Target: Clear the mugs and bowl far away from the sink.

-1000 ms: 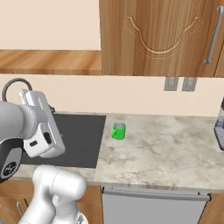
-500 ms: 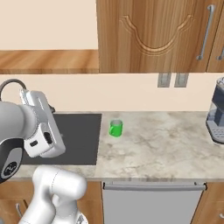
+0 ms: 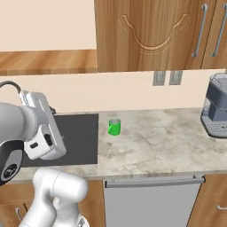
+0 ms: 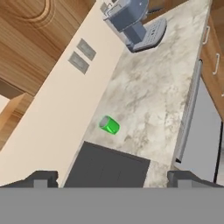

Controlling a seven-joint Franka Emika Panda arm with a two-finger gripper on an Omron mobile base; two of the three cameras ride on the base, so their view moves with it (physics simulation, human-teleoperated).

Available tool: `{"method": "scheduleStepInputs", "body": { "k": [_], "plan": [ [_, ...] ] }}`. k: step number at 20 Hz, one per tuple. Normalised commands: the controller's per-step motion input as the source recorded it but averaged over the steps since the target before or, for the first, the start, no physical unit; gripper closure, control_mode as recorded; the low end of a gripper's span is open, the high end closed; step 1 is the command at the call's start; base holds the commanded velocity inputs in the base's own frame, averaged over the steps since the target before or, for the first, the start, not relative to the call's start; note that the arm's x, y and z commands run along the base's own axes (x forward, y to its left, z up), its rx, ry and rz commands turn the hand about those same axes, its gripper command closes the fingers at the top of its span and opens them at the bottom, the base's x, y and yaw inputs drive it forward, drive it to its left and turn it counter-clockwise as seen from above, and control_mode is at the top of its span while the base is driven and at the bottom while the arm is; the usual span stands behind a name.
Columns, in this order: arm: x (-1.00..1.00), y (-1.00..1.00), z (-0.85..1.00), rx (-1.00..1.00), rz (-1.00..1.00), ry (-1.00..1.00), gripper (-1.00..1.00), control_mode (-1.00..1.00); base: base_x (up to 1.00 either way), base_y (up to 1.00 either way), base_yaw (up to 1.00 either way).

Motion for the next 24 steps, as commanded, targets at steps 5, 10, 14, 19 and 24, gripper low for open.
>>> {"method": "scheduleStepInputs", "body": {
  "k": [5, 10, 14, 19, 24],
  "plan": [
    [0.31, 0.0, -0.32, -0.02, -0.04, 0.04, -1.0, -1.0, 0.07, 0.0, -0.05],
    [0.32, 0.0, -0.19, -0.06, 0.17, 0.11, -1.0, -1.0, 0.0, 0.0, 0.0],
    [0.3, 0.0, -0.11, -0.02, 0.25, 0.08, -1.0, -1.0, 0.0, 0.0, 0.0],
    [0.28, 0.0, -0.2, -0.09, 0.23, 0.0, -1.0, -1.0, 0.0, 0.0, 0.0],
    [0.32, 0.0, -0.21, -0.14, 0.07, 0.0, -1.0, -1.0, 0.0, 0.0, 0.0]
  ]
}}
